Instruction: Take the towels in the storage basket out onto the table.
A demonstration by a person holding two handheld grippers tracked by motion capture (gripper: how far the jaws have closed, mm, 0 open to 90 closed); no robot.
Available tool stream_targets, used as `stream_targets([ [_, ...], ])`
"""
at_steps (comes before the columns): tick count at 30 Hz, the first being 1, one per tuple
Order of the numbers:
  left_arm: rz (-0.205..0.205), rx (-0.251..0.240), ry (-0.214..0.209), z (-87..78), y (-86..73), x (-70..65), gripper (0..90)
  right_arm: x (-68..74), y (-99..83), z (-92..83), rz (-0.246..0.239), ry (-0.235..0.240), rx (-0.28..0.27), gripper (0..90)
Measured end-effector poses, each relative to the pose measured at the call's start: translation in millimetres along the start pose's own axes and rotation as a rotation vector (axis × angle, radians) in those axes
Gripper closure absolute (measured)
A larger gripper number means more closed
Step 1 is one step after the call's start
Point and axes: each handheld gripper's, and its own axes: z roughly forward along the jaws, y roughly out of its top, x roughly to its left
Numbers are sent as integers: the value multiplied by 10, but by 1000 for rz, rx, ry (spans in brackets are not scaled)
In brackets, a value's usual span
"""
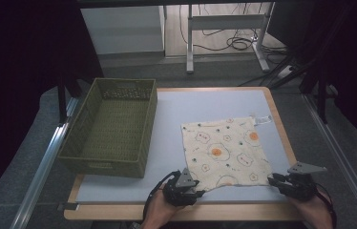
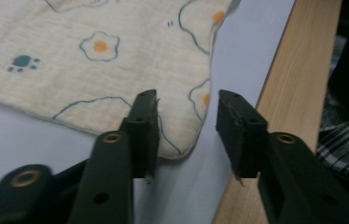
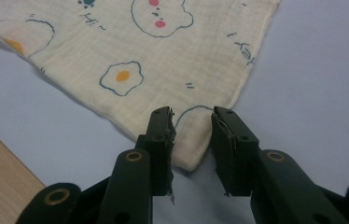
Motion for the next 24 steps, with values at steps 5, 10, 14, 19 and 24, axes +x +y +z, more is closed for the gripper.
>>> stream_targets([
  [5, 22, -4, 18, 4, -2, 15, 850, 28, -15, -4, 6, 24, -7, 846],
  [10, 11, 2, -6, -105, -31, 125, 878, 94, -21, -23, -12, 24, -11, 851],
  [14, -2, 3, 0, -248, -87, 179, 877, 187, -38, -54, -19, 45, -14, 850],
  [19, -15, 20, -15, -362, -207, 182, 873, 352, -67, -99, -37, 79, -16, 848],
  [24, -48, 6, -42, -393, -301, 168, 762, 480, -121, -127, -61, 90, 9, 821],
])
